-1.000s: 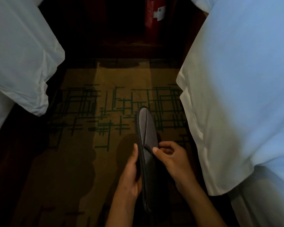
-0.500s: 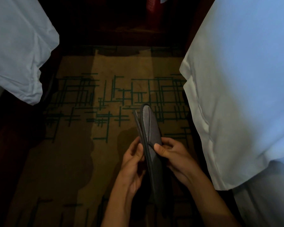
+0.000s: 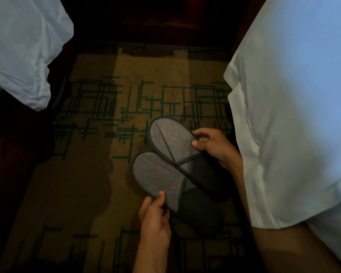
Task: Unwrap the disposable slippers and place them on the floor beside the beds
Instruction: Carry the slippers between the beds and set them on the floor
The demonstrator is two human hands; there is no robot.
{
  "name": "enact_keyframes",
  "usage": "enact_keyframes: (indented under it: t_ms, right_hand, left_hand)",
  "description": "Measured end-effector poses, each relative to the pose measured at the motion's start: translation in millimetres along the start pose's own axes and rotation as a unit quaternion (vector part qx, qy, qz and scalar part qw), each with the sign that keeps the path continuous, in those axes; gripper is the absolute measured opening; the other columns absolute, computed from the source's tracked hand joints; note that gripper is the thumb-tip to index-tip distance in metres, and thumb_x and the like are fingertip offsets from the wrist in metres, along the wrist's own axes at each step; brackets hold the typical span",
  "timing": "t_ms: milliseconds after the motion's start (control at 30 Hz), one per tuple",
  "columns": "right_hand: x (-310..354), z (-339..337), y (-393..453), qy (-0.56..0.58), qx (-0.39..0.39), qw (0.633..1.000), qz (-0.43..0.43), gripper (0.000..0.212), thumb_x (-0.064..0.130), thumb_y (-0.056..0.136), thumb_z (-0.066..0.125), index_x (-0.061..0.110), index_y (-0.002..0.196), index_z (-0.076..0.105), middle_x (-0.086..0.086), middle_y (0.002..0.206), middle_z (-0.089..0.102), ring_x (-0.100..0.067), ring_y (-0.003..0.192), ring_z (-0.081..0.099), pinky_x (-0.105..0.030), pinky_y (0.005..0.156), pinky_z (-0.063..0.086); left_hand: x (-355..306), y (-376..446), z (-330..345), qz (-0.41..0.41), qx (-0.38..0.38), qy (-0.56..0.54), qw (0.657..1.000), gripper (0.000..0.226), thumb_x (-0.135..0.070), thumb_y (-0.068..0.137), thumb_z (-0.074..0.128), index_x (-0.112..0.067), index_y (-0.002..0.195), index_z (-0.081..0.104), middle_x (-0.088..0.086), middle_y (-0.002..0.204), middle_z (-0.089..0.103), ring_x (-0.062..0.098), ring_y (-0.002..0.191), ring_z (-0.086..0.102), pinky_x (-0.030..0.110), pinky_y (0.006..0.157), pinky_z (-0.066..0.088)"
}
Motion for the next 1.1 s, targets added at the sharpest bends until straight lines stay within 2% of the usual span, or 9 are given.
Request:
enact_keyframes:
  t_ms: [67,100,233,300,400,533,733,867,1100]
  right_hand:
    - [5.4,6.8,17.8,-0.066,0.009,0.997,-0.031,0.036,0.004,0.085,0.069,0.011,0.12,0.066,-0.007,0.107,0.065,-0.021,0.103,0.061,-0.029,0.085,0.045]
    - [6.8,11.1,25.3,-0.109,0.019,0.993,-0.043,0.036,0.004,0.085,0.07,0.01,0.121,0.066,-0.006,0.106,0.065,-0.019,0.102,0.059,-0.027,0.084,0.043]
    - [3.8,27.9,44.9,-0.212,0.064,0.974,-0.056,0.039,0.006,0.084,0.072,0.009,0.122,0.066,-0.012,0.121,0.068,-0.02,0.109,0.06,-0.029,0.088,0.042]
    - [5.3,32.5,50.5,-0.251,0.075,0.963,-0.067,0.041,0.008,0.084,0.072,0.01,0.124,0.066,-0.012,0.124,0.068,-0.021,0.111,0.061,-0.028,0.088,0.043]
    - [11.6,35.2,56.3,-0.302,0.078,0.946,-0.09,0.041,0.013,0.082,0.075,0.012,0.122,0.067,-0.01,0.122,0.069,-0.023,0.113,0.063,-0.028,0.091,0.046]
    - [11.2,40.7,54.1,-0.336,0.058,0.932,-0.118,0.034,0.019,0.079,0.077,0.013,0.112,0.07,-0.01,0.112,0.072,-0.025,0.105,0.066,-0.036,0.091,0.053]
    - [8.8,45.0,49.7,-0.358,0.024,0.922,-0.147,0.02,0.024,0.073,0.08,0.019,0.084,0.065,0.0,0.082,0.062,-0.025,0.086,0.064,-0.041,0.075,0.055]
    - [8.5,47.2,48.4,-0.36,0.031,0.919,-0.157,0.022,0.024,0.073,0.08,0.022,0.081,0.06,0.0,0.079,0.061,-0.024,0.082,0.063,-0.041,0.072,0.055]
    - [6.3,47.5,46.9,-0.364,0.015,0.915,-0.172,0.025,0.023,0.074,0.079,0.027,0.079,0.055,0.001,0.08,0.059,-0.026,0.085,0.063,-0.04,0.073,0.054]
  left_hand:
    - [14.5,-1.8,-7.5,-0.016,-0.046,-0.013,0.999,0.017,0.003,0.093,0.06,-0.013,0.098,0.064,0.008,0.102,0.069,0.032,0.118,0.057,0.041,0.089,0.041]
    - [22.0,-4.6,-9.5,-0.03,-0.065,-0.024,0.997,0.017,0.004,0.091,0.062,-0.012,0.096,0.063,0.007,0.098,0.067,0.032,0.116,0.057,0.042,0.09,0.042]
    - [51.7,-17.9,-9.3,-0.052,-0.123,-0.033,0.991,0.037,0.005,0.09,0.066,-0.012,0.122,0.061,0.009,0.105,0.066,0.031,0.103,0.059,0.044,0.086,0.049]
    - [59.1,-20.3,-7.6,-0.038,-0.142,-0.028,0.989,0.031,0.003,0.09,0.067,-0.016,0.115,0.064,0.003,0.097,0.066,0.027,0.091,0.061,0.041,0.081,0.053]
    - [62.2,-19.6,-8.8,-0.034,-0.168,-0.008,0.985,0.011,-0.002,0.088,0.072,-0.011,0.093,0.066,0.008,0.092,0.068,0.028,0.083,0.066,0.032,0.064,0.056]
    - [55.2,-21.4,-12.5,-0.015,-0.17,0.033,0.985,0.017,-0.005,0.086,0.075,0.002,0.081,0.06,0.019,0.077,0.067,0.029,0.067,0.068,0.027,0.047,0.057]
    - [49.9,-16.4,-11.0,-0.001,-0.153,0.063,0.986,0.027,-0.005,0.085,0.076,0.0,0.07,0.054,0.022,0.068,0.066,0.032,0.062,0.069,0.042,0.066,0.063]
    - [47.1,-11.4,-8.8,-0.011,-0.131,0.079,0.988,0.022,-0.004,0.086,0.075,0.003,0.074,0.057,0.025,0.072,0.067,0.031,0.06,0.068,0.028,0.039,0.057]
    - [43.4,-9.9,-10.2,-0.023,-0.11,0.103,0.988,0.017,-0.004,0.087,0.073,0.005,0.082,0.059,0.023,0.071,0.067,0.028,0.057,0.067,0.024,0.035,0.053]
Point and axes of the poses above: each hand's wrist, its own y-axis towards the middle knuckle, its own z-axis out of the palm, x = y × z, the point moved 5 cm from there along y, towards the middle knuckle
